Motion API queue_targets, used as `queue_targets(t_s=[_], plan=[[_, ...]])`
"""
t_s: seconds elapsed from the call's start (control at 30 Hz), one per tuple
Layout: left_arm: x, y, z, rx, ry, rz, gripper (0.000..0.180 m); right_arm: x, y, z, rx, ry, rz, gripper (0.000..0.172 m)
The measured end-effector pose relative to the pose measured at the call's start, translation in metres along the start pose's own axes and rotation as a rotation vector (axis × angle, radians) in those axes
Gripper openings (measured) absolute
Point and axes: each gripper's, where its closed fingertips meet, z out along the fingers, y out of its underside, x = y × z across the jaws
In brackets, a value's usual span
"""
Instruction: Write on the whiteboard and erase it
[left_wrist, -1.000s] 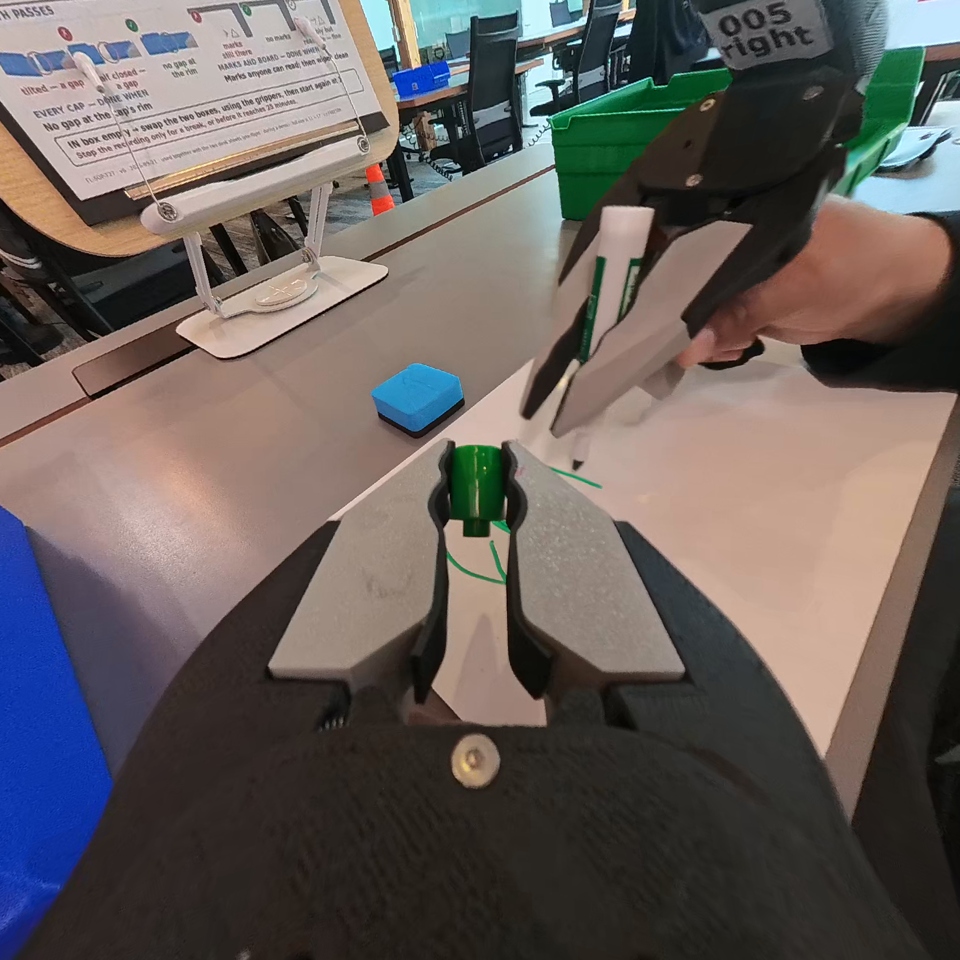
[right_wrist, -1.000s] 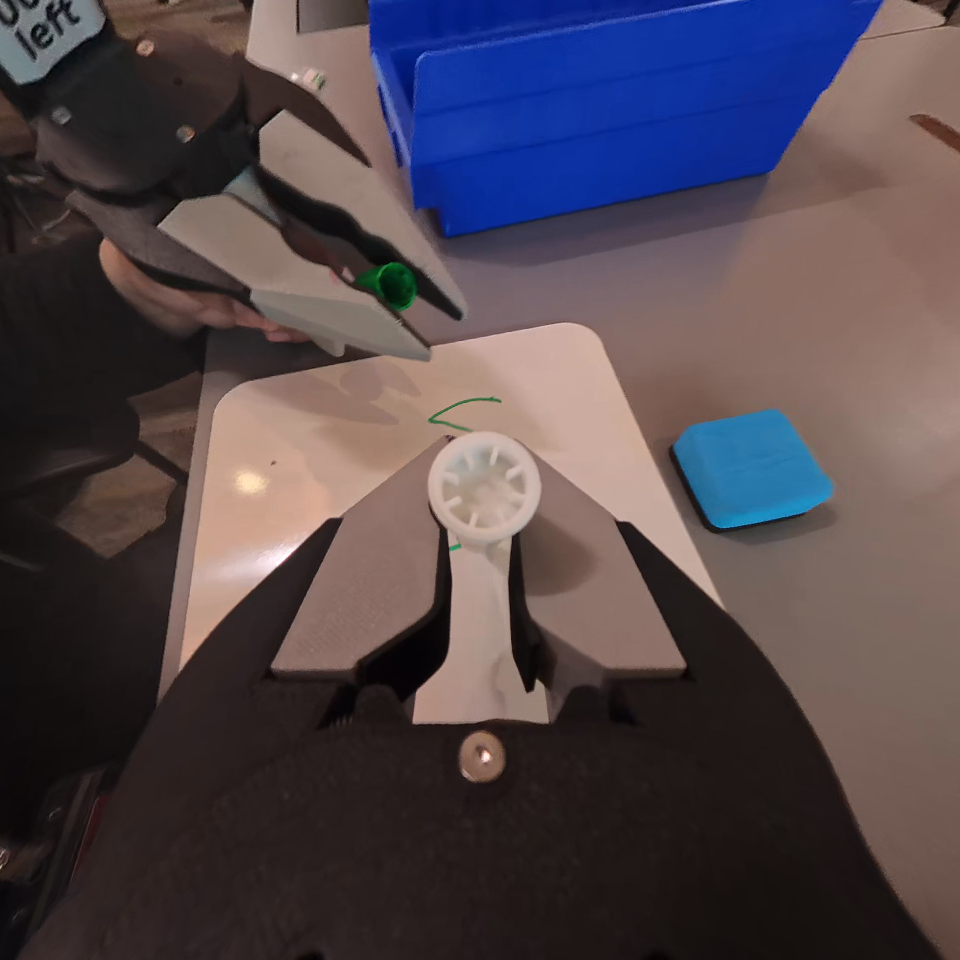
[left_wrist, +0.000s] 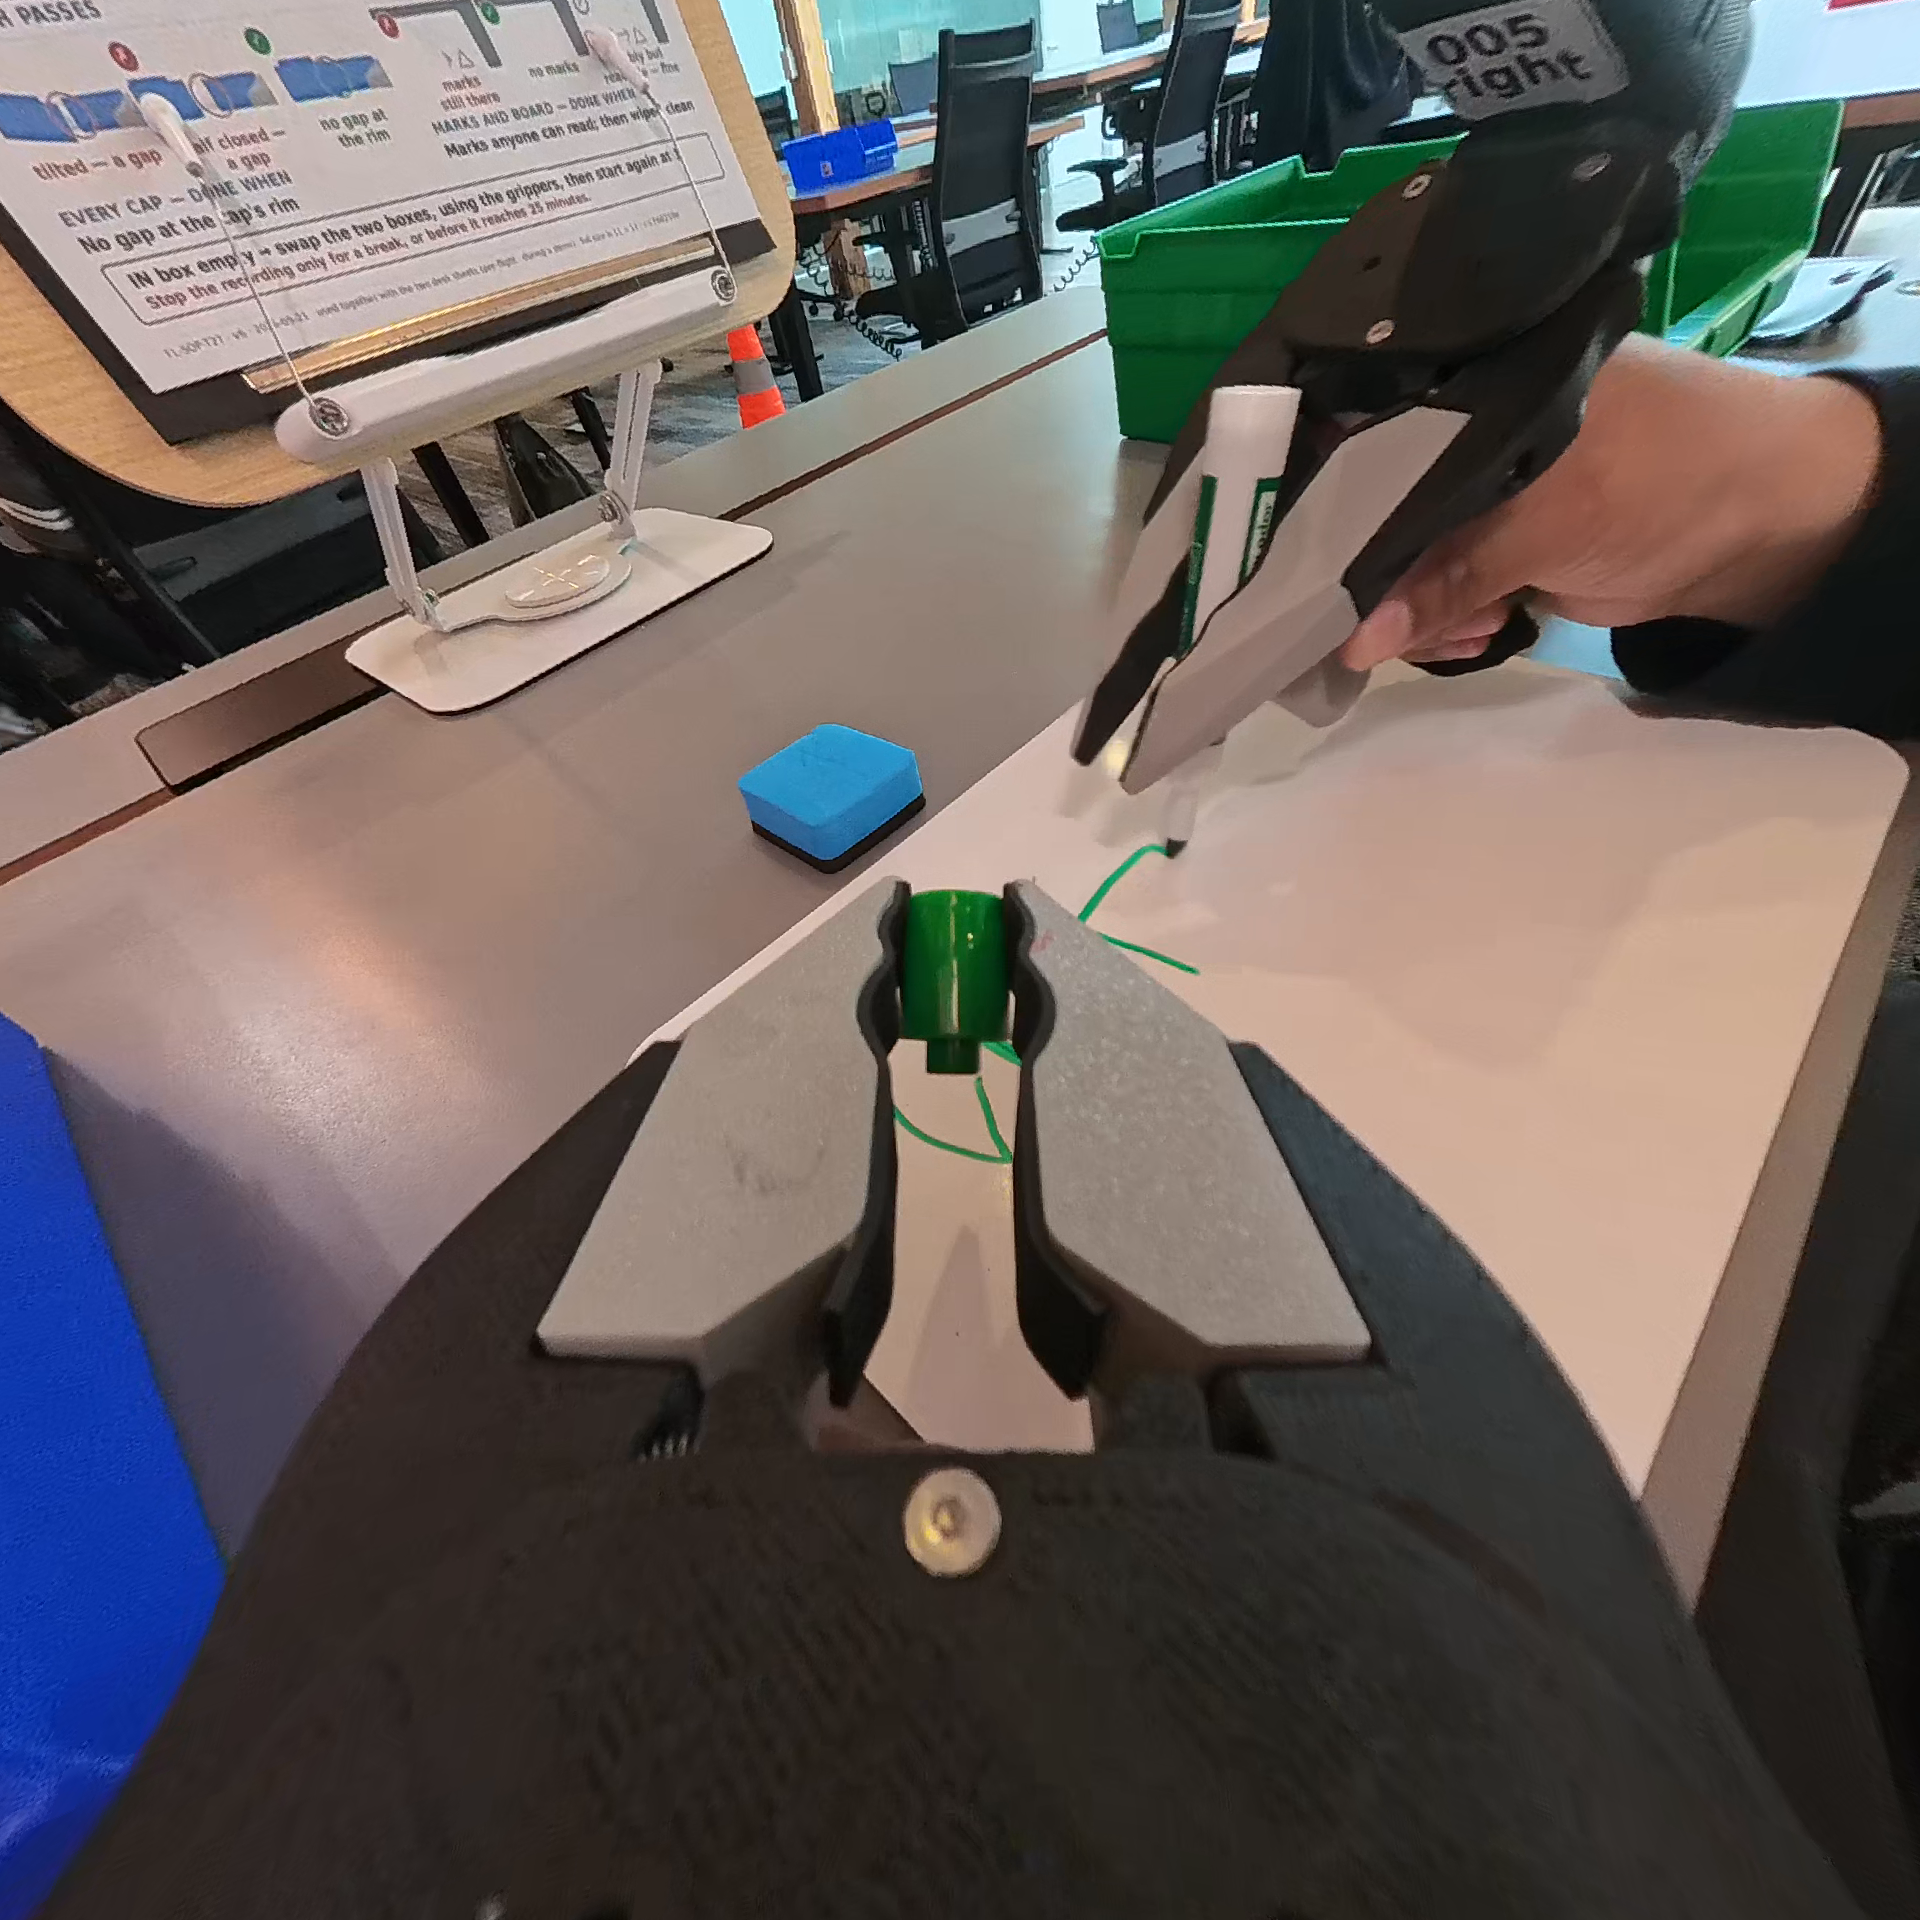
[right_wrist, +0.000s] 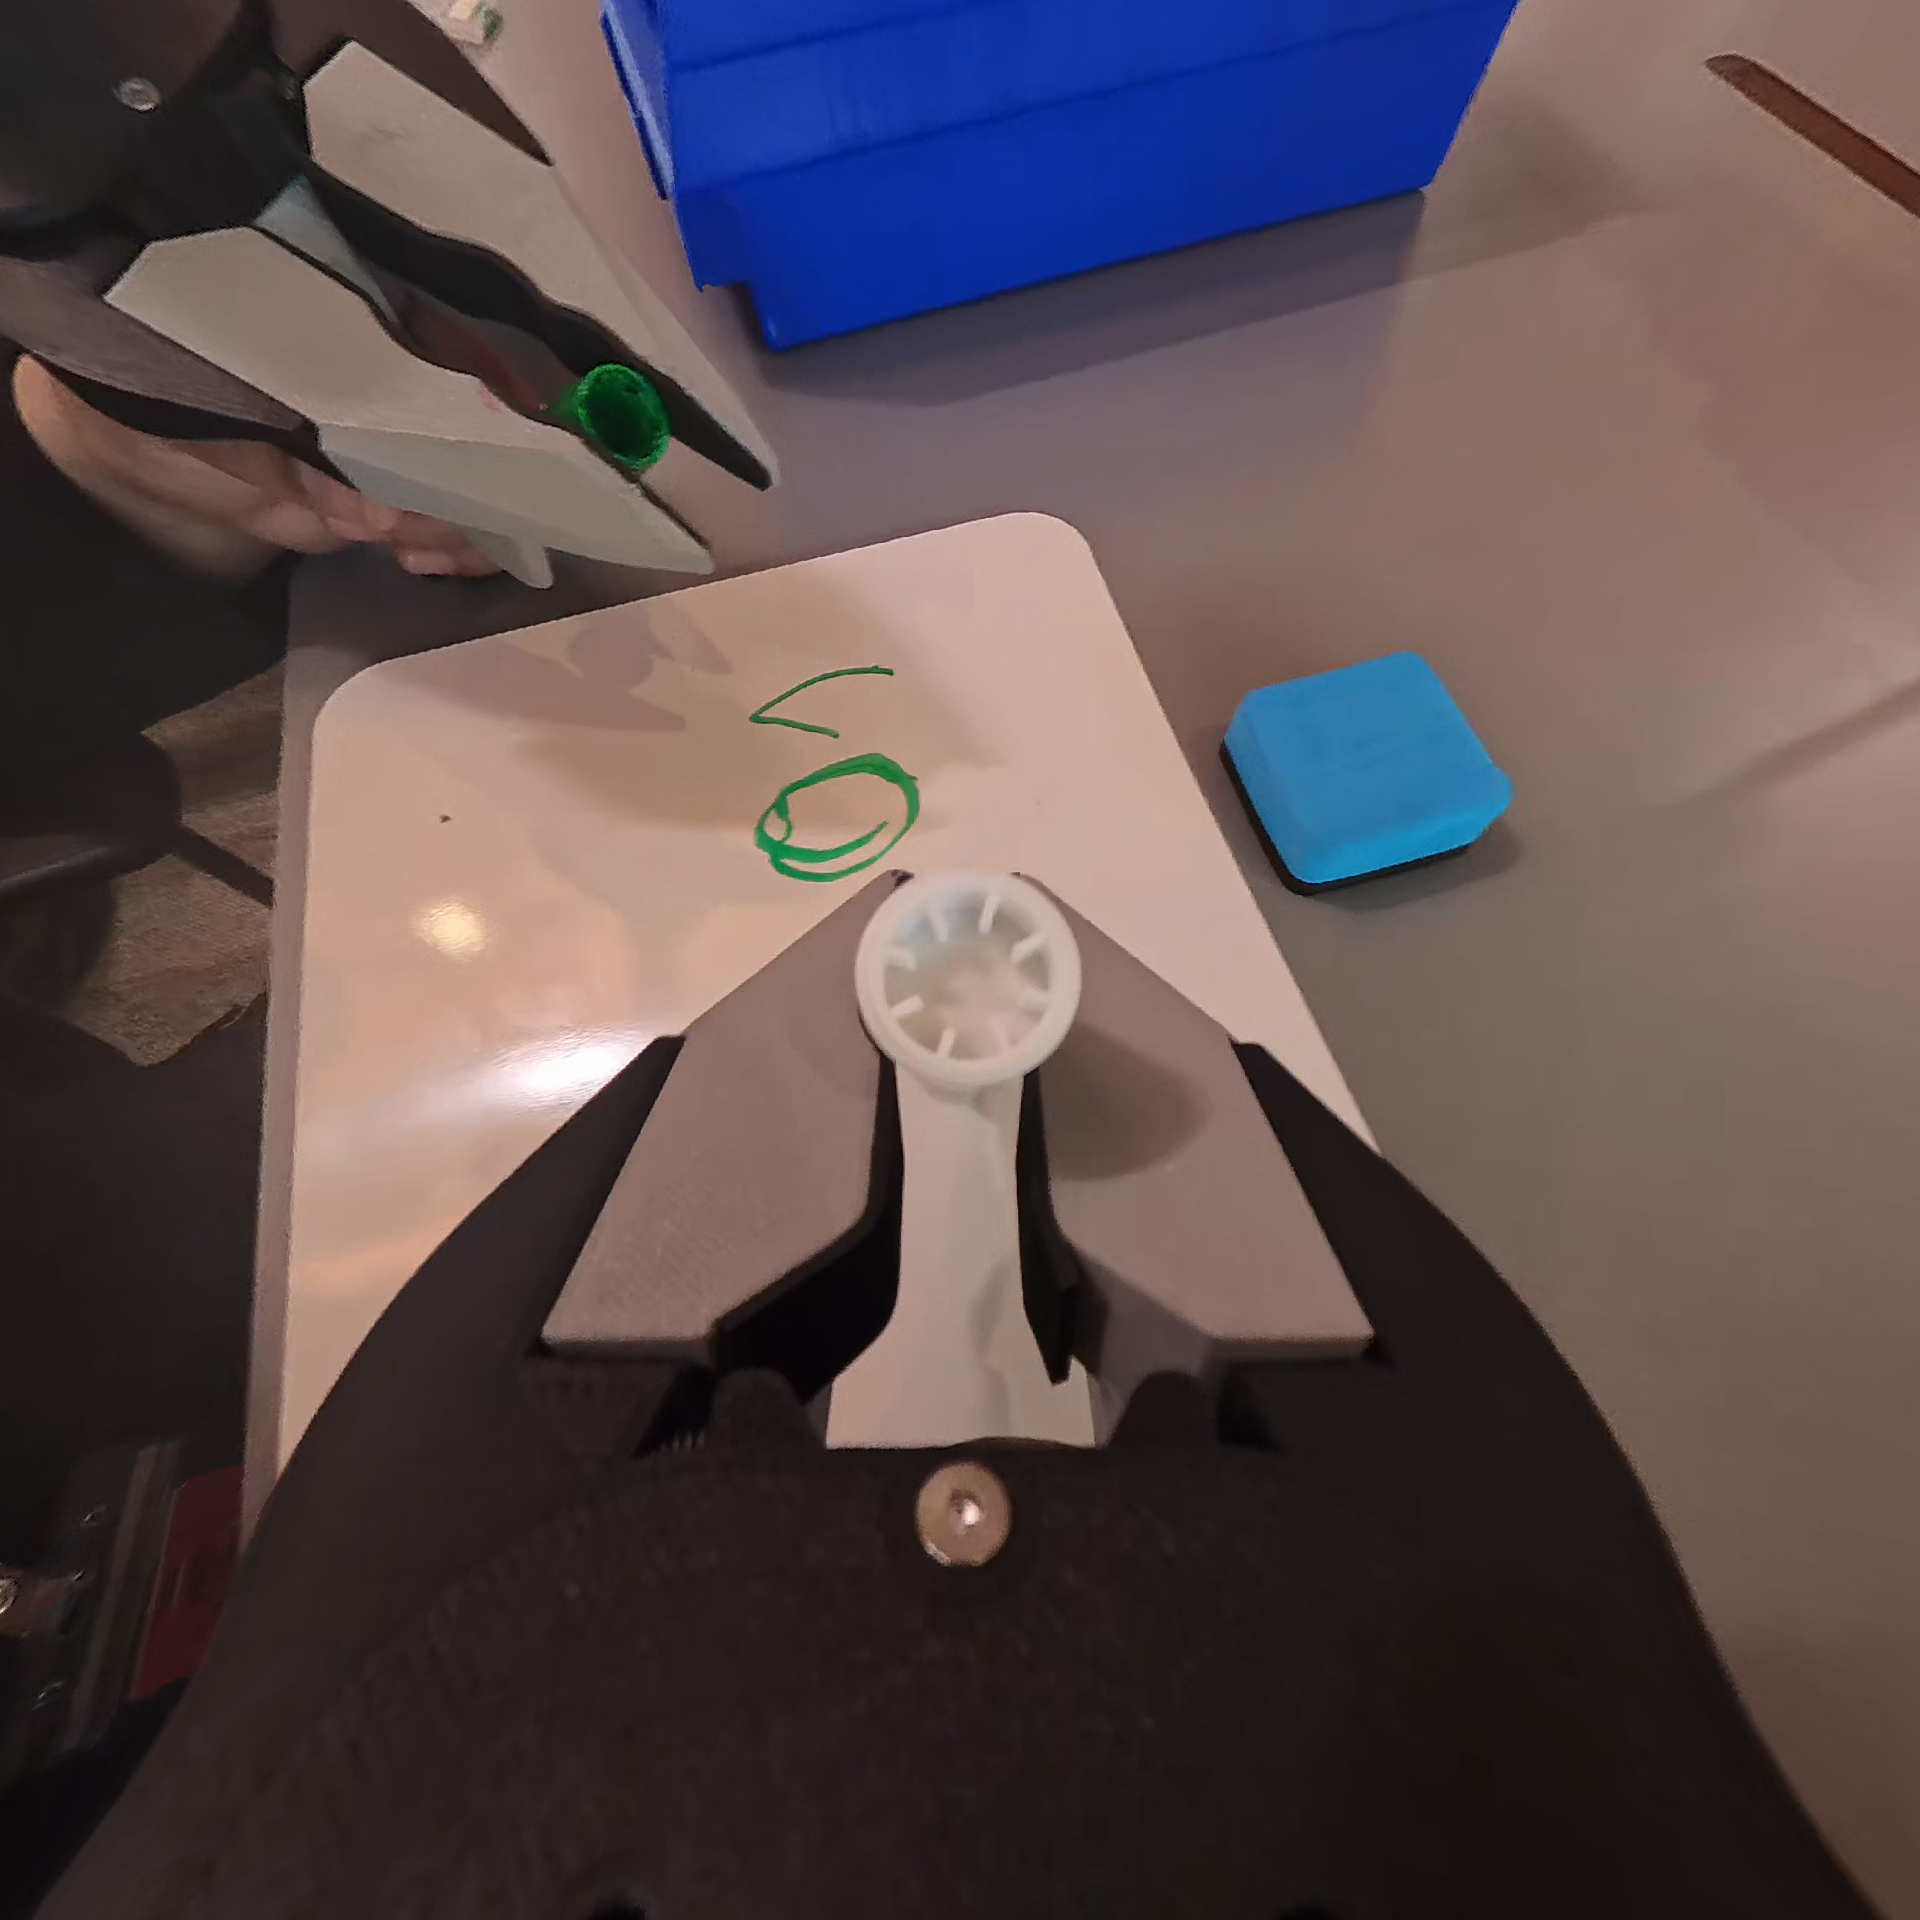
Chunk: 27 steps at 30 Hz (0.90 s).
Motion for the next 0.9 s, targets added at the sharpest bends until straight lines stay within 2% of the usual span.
queue_targets(t_s=[0.2,0.63,0.9], plan=[[0.000,0.000,-0.001,0.003,0.000,-0.001,0.014,-0.030,0.005,-0.003,-0.047,-0.061,-0.045,0.014],[0.000,-0.001,-0.001,0.005,0.000,-0.005,0.014,-0.041,-0.015,0.027,-0.041,-0.098,-0.065,0.014],[0.000,-0.001,-0.002,0.012,0.005,-0.013,0.014,-0.030,-0.017,0.014,0.009,-0.078,-0.020,0.014]])
